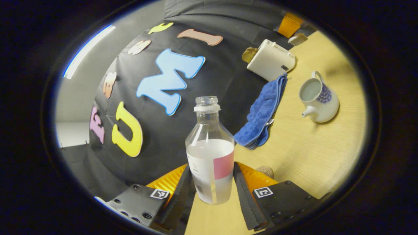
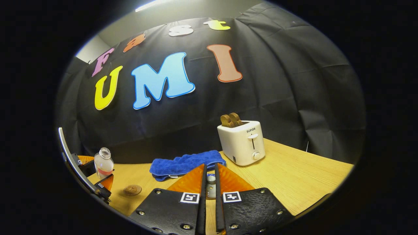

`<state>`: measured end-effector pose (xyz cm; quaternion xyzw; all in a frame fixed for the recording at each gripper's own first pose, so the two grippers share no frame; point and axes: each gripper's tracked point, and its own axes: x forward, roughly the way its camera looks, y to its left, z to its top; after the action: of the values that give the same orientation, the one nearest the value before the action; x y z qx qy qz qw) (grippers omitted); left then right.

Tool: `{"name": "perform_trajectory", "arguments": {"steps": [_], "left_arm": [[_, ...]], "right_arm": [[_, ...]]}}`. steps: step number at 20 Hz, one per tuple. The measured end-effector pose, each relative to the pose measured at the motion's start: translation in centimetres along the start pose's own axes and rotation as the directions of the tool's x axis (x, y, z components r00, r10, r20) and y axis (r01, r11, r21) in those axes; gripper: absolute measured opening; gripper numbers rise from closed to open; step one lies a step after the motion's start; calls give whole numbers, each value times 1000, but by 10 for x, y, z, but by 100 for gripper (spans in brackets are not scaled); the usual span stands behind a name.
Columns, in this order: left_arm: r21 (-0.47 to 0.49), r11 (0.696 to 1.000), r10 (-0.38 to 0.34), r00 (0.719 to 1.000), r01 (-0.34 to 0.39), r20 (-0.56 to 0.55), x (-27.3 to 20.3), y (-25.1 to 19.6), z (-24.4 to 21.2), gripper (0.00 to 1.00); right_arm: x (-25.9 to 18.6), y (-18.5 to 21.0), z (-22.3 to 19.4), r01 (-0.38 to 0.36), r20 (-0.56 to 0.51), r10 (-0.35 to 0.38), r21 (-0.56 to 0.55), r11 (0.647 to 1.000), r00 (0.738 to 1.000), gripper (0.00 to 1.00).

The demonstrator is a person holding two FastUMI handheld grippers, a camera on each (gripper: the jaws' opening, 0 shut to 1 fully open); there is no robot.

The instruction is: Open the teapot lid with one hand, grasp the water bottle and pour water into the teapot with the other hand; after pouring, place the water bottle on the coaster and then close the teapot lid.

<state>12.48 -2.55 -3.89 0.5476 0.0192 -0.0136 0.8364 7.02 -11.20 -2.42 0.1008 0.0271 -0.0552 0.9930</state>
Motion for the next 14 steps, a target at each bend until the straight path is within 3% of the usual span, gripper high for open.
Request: {"name": "perform_trajectory", "arguments": {"steps": [7,14], "left_arm": [[211,976,-76,995,60,66,6,-22,30,84],[402,912,-128,989,87,75,12,-39,37,84]], "right_arm": [[-1,-8,4,11,7,-11,31,999,1000,12],[-2,-15,7,16,12,-17,66,998,1000,12]]}}
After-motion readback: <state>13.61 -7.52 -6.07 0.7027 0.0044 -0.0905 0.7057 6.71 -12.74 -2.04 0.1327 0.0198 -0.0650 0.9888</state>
